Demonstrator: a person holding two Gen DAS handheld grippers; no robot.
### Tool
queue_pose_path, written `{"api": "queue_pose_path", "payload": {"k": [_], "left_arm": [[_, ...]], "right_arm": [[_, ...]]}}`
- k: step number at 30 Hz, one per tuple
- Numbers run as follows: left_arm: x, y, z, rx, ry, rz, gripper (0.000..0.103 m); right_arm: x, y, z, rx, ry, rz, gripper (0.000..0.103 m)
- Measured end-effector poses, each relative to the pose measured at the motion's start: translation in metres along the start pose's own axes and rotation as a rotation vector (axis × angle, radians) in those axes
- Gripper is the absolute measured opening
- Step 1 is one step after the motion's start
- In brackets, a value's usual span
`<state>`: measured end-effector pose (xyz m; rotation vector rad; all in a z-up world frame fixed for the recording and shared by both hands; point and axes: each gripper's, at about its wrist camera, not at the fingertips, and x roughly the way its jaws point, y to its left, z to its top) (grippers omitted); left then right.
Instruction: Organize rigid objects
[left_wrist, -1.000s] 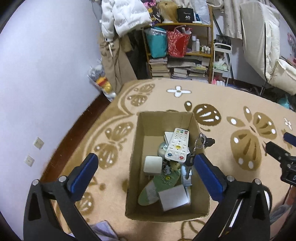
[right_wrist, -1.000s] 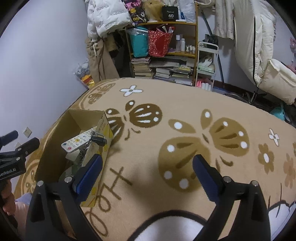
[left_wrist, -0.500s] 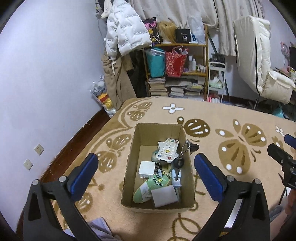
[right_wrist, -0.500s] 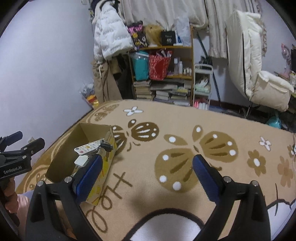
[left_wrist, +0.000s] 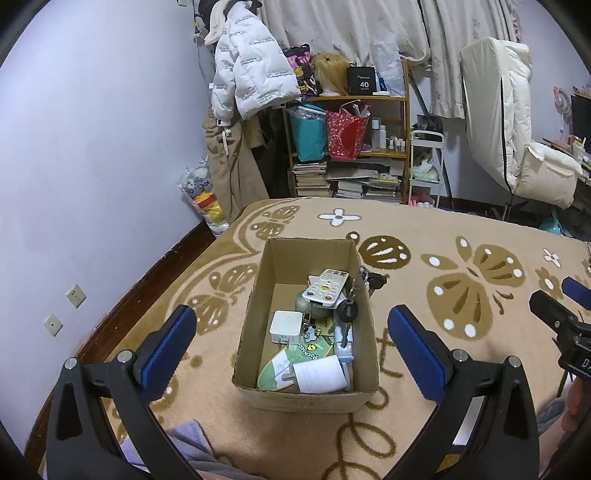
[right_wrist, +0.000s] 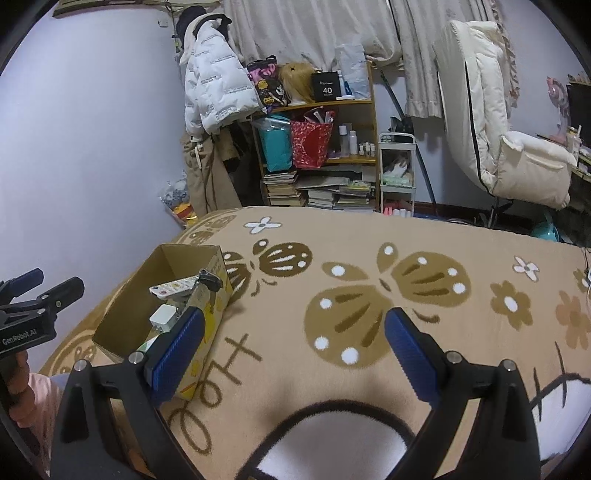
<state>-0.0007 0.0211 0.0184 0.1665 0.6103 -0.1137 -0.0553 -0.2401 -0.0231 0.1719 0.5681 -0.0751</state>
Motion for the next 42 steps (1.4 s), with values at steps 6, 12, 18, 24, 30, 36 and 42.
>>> {"api": "queue_pose_path", "payload": {"k": [6, 12, 18, 24, 30, 36, 42], "left_arm": [[0.007, -0.002, -0.009, -0.002, 0.022, 0.003, 0.102], [0.017, -0.002, -0.017, -0.003, 0.06, 0.005, 0.102], [0.023, -0.003, -0.019, -0.004, 0.083, -0.005, 0.102], [0.026, -0.006, -0.019, 0.006, 0.086, -0.011, 0.102], [0.029, -0.008, -0.018, 0.007, 0.084, -0.017, 0.102], [0.032, -0.01, -0.018, 0.016, 0.078, -0.02, 0.102], [0.03, -0.013, -0.018, 0.025, 0.065, -0.023, 0.102]], "right_arm": [[0.003, -0.004, -0.006, 0.01, -0.008, 0.006, 0.103], [0.008, -0.009, -0.01, 0.028, 0.011, 0.004, 0.103], [0.013, -0.01, -0.008, 0.02, 0.026, 0.004, 0.103], [0.016, -0.012, -0.011, 0.018, 0.032, -0.001, 0.103], [0.017, -0.013, -0.012, 0.014, 0.033, -0.005, 0.103], [0.017, -0.015, -0.013, 0.018, 0.031, -0.006, 0.103], [0.016, -0.017, -0.014, 0.018, 0.028, -0.011, 0.103]]}}
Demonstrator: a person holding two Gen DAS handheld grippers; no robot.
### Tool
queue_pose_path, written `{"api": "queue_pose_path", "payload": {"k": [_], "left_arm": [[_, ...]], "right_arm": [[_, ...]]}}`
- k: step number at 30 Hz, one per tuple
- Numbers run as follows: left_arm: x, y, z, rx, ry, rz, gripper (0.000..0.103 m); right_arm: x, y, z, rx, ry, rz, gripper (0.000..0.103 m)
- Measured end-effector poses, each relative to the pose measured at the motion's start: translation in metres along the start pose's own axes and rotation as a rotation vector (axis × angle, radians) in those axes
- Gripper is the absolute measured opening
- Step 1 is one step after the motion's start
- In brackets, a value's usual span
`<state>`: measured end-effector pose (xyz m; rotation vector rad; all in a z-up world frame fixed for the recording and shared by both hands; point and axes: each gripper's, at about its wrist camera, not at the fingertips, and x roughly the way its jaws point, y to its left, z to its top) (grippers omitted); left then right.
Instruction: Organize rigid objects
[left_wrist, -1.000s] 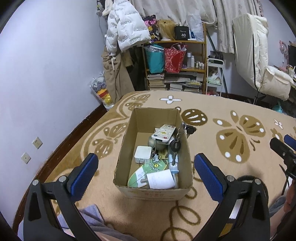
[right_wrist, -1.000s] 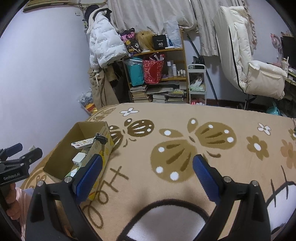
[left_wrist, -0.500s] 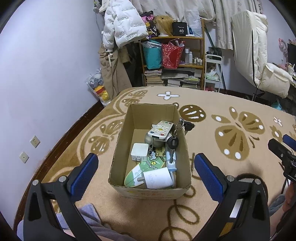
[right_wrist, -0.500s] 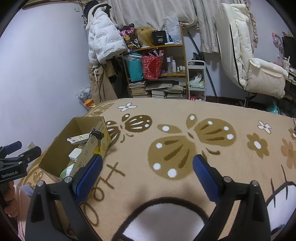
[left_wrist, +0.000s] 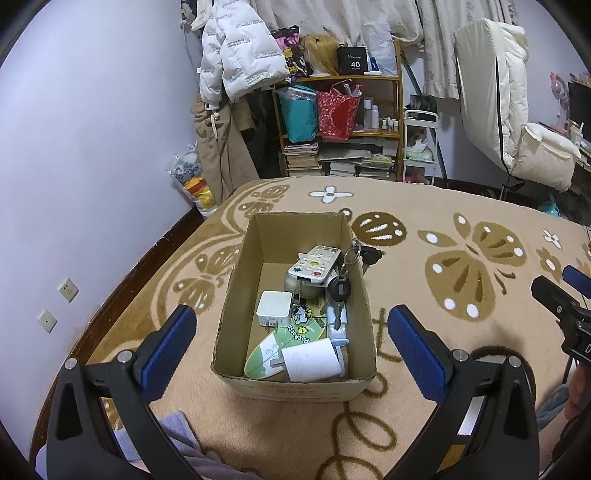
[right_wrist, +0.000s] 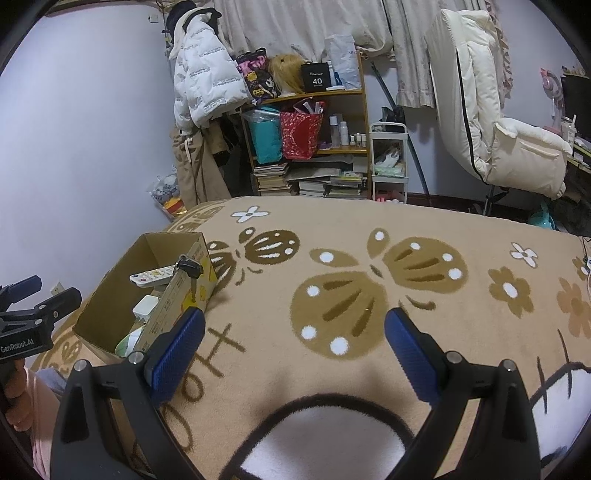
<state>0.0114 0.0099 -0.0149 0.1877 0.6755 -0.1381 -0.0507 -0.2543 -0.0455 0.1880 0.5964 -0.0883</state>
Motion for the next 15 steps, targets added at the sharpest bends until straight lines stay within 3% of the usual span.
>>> {"api": "queue_pose_path", "payload": {"k": [15], "left_arm": [[-0.0045, 0.0002, -0.0011, 0.0, 0.0, 0.022, 0.102]], "right_arm": [[0.0, -0.0008, -0.0005, 0.001, -0.001, -0.001, 0.103]]}}
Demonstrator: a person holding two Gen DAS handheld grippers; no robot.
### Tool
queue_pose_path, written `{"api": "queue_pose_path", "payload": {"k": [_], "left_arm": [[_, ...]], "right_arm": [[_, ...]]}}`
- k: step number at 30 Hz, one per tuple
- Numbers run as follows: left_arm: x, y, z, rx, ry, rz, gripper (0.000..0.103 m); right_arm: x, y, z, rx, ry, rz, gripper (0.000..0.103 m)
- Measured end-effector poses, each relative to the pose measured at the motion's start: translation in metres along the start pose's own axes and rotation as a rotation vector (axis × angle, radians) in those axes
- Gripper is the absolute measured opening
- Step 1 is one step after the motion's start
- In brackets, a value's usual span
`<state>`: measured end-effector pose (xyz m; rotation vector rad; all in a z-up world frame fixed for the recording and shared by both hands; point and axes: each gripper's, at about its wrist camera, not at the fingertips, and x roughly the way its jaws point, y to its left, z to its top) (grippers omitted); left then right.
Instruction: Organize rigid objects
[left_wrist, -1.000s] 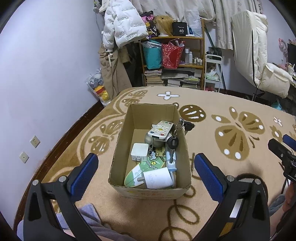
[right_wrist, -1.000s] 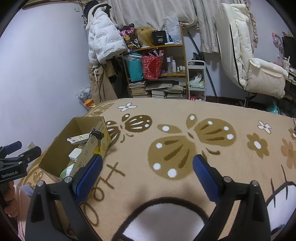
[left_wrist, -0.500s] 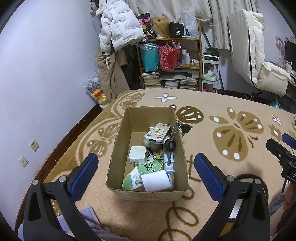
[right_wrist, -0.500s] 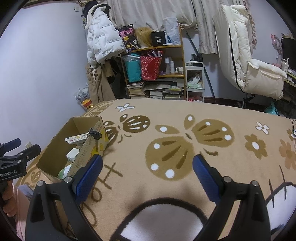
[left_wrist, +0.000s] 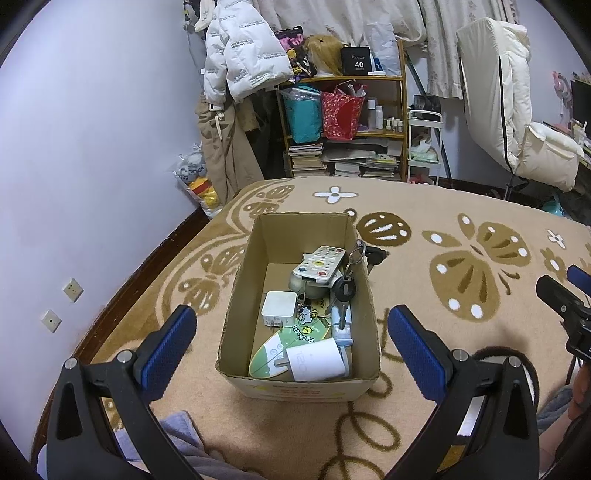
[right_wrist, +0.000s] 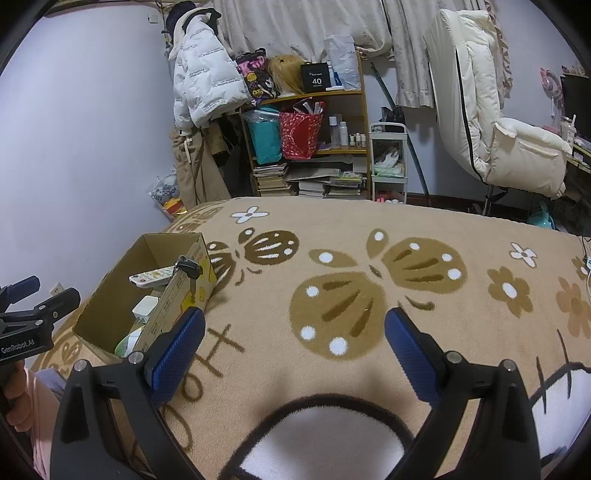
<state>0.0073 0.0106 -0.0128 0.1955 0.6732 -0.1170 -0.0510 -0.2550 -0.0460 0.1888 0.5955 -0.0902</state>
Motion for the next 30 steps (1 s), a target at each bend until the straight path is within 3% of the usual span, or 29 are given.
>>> {"api": "queue_pose_path", "payload": {"k": [30], "left_arm": [[-0.0026, -0.0029, -0.0001, 0.019, -0.024, -0.006, 0.102]], "right_arm": [[0.0001, 0.0003, 0.0003, -0.002, -0.001, -0.001, 0.103]]}}
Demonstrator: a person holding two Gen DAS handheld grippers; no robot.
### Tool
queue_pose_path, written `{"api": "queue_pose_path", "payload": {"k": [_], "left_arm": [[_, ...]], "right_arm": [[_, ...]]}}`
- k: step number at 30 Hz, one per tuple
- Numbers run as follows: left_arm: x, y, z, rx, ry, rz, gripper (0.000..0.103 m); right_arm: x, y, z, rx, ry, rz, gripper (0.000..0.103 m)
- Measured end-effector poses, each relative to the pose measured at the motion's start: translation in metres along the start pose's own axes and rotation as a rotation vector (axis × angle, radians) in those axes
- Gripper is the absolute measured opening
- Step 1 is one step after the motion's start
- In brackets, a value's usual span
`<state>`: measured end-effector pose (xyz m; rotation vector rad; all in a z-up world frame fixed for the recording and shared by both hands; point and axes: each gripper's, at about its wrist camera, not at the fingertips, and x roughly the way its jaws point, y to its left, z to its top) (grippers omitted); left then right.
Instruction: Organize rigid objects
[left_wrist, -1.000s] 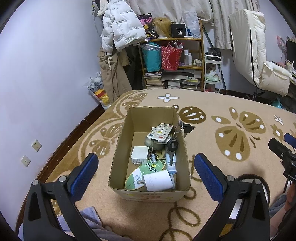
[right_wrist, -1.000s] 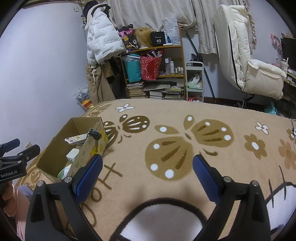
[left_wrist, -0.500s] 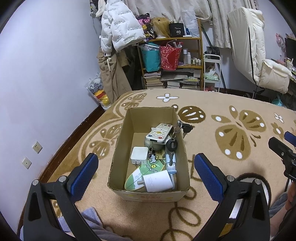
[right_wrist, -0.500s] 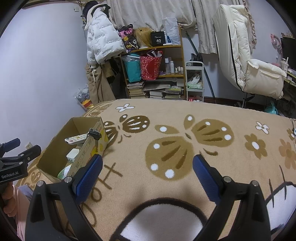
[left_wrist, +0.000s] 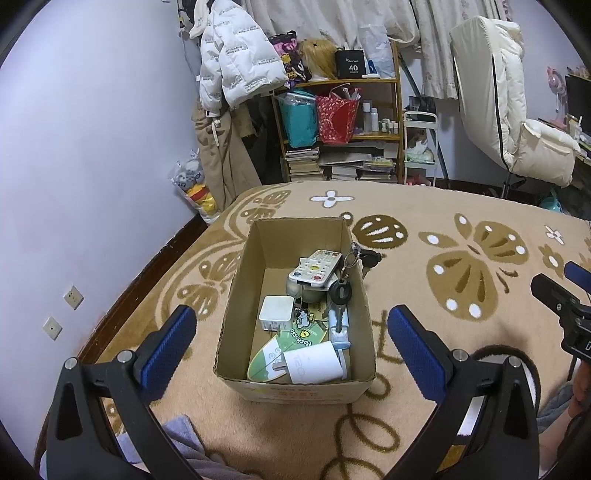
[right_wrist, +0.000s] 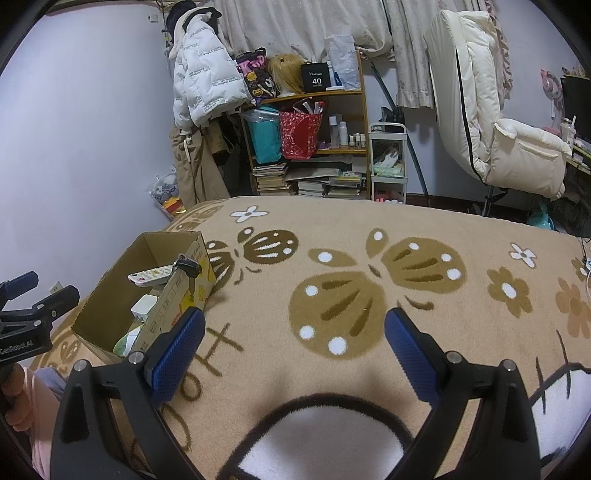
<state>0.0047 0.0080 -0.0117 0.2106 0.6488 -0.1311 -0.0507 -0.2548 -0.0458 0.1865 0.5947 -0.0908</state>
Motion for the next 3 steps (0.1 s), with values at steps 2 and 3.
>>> {"api": "queue_pose_path", "payload": {"k": [2, 3], "left_arm": [[-0.0022, 0.0001, -0.0002, 0.0, -0.009, -0.003, 0.102], [-0.0029, 0.0, -0.0005, 0.0, -0.009, -0.003, 0.102]], "right_arm": [[-0.0001, -0.0009, -0.0001, -0.001, -0.001, 0.001, 0.103], [0.0001, 0.0001, 0.0, -0.001, 0.0, -0.001, 0.103]]}}
